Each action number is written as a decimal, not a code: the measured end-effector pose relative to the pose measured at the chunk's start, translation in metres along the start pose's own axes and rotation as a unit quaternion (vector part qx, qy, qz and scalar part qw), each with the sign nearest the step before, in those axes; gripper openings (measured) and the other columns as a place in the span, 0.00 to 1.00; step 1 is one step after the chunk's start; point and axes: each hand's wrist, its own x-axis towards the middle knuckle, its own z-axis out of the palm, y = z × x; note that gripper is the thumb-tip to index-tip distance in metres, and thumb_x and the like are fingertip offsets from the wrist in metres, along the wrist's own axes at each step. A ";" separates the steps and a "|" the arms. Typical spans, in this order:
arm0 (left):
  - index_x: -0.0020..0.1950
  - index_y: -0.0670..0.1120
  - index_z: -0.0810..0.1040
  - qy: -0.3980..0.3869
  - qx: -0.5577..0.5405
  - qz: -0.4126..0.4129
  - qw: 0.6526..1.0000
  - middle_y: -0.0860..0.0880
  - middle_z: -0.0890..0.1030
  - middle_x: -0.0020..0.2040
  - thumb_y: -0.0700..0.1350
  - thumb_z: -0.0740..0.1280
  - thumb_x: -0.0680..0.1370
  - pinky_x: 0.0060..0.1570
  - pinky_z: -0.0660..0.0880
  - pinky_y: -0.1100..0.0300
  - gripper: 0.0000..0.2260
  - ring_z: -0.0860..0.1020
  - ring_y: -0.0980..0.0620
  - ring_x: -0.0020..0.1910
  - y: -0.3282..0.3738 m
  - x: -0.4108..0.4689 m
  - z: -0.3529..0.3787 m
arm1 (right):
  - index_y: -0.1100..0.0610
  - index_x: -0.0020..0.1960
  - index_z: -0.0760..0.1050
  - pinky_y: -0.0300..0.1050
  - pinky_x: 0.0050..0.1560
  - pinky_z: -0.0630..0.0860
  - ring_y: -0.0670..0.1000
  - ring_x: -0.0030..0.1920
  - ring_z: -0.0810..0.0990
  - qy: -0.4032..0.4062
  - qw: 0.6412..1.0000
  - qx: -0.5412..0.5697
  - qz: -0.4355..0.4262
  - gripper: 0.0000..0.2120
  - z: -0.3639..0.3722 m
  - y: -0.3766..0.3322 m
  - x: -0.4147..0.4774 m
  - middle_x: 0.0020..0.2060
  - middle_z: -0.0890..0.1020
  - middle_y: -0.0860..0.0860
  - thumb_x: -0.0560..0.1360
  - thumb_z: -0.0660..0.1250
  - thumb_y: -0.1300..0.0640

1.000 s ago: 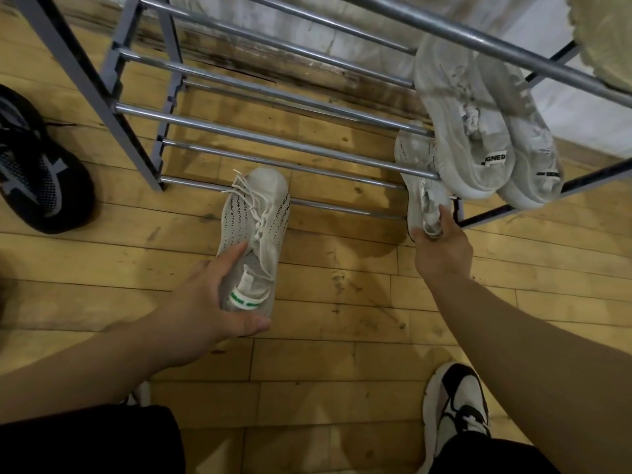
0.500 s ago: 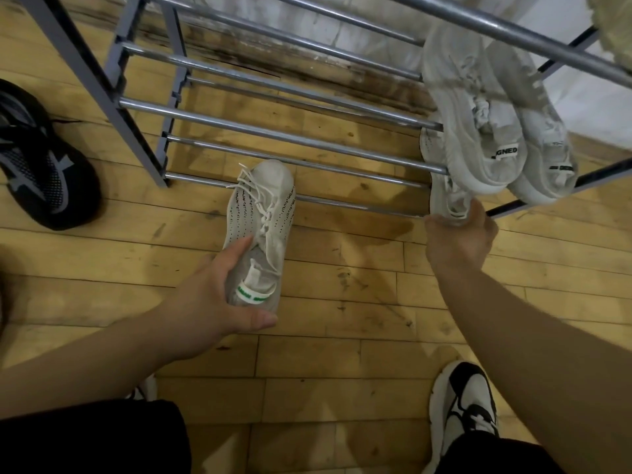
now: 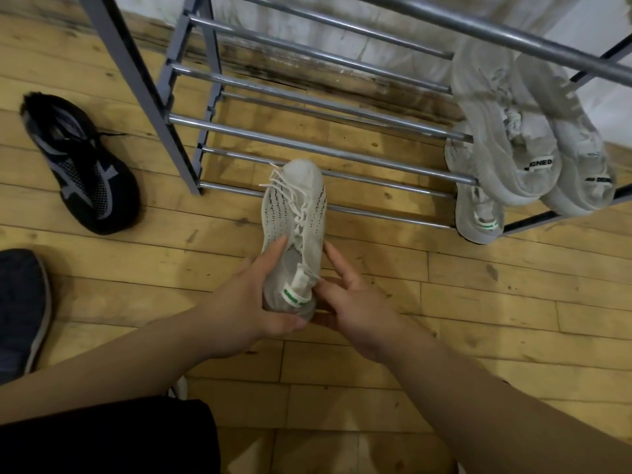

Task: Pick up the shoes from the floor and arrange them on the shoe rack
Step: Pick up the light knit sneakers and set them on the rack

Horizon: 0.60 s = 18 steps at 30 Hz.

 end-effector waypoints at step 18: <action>0.84 0.56 0.46 -0.075 0.207 0.063 0.974 0.52 0.64 0.81 0.65 0.75 0.71 0.72 0.69 0.53 0.52 0.68 0.50 0.75 0.094 0.127 0.006 | 0.49 0.75 0.71 0.56 0.63 0.80 0.55 0.55 0.87 0.221 0.968 0.108 -0.047 0.24 -0.092 -0.030 0.026 0.55 0.87 0.55 0.80 0.70 0.57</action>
